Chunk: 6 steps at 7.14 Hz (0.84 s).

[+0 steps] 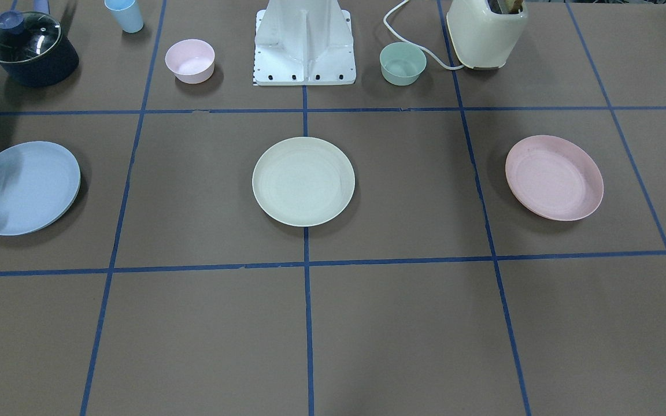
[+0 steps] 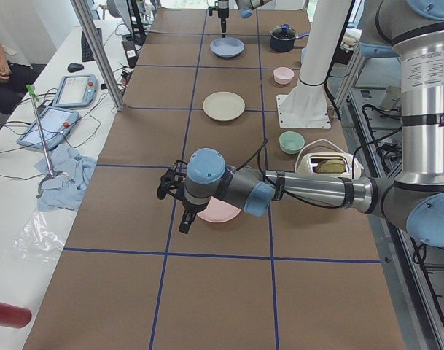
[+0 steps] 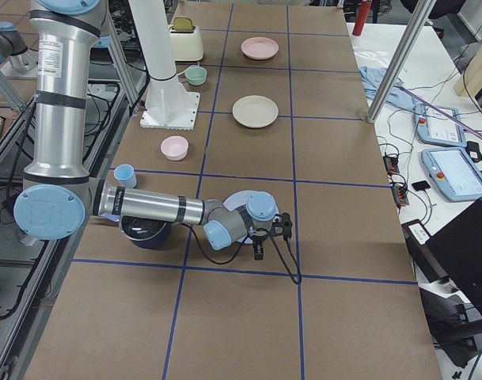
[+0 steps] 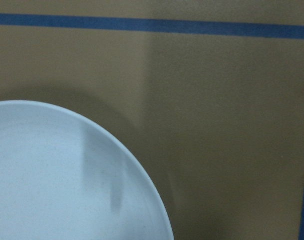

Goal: Stack three plates with pink and blue

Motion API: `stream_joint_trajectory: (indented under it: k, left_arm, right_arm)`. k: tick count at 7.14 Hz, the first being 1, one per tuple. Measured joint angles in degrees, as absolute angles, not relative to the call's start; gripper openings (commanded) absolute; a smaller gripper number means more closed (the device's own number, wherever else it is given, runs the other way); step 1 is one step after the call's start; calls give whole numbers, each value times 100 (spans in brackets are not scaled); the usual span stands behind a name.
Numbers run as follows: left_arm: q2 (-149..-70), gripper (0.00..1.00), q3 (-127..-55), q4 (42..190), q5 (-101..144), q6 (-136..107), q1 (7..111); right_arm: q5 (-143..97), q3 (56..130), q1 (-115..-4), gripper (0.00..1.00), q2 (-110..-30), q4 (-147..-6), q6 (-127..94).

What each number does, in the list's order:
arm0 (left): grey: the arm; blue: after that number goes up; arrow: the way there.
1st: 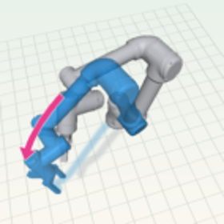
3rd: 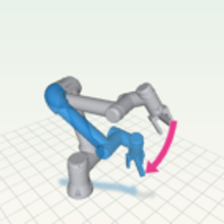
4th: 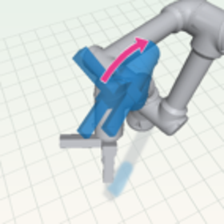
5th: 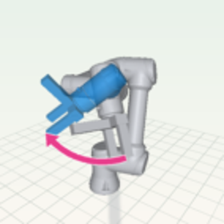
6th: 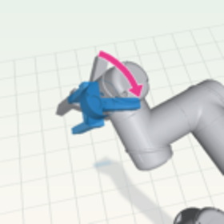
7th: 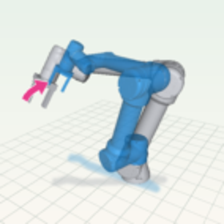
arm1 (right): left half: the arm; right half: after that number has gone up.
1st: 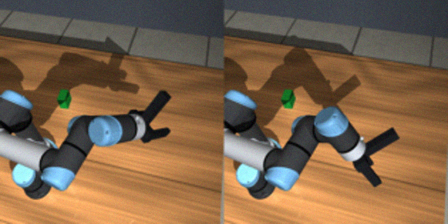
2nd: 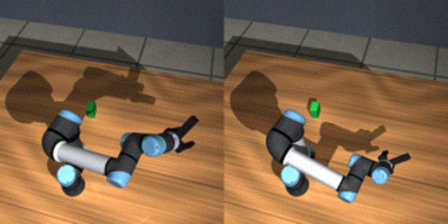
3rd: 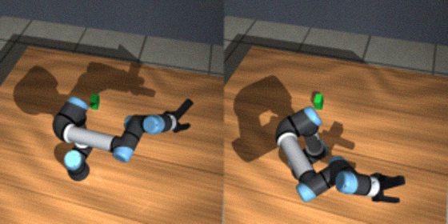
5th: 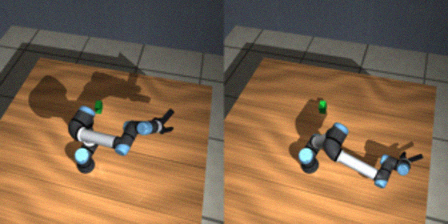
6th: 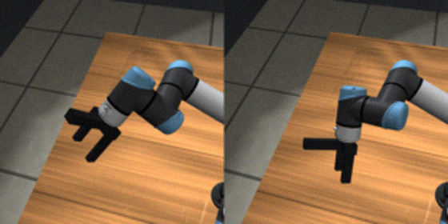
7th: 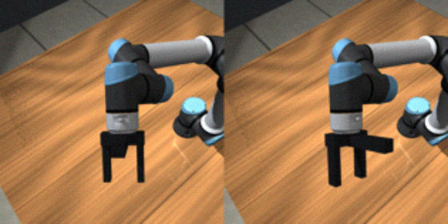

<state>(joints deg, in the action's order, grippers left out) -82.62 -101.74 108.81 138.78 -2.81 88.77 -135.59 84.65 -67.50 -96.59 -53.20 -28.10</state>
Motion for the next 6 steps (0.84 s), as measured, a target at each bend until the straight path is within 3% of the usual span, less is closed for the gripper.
stream_joint_trajectory:
  k: [4, 5, 6]
  left_arm:
    - [-8262, 99, -10194, 10881, 13878, -290, 8877]
    - [-8262, 99, -10195, 10881, 13878, -290, 8877]
    - [-8262, 99, -10195, 10881, 13878, -290, 8877]
  right_arm:
    - [-13562, 8418, -6590, 85, -9659, -5326, -2804]
    - [-13561, 8388, -6578, 71, -9659, -5328, -2804]
    - [-13564, 8359, -6571, 44, -9659, -5330, -2804]
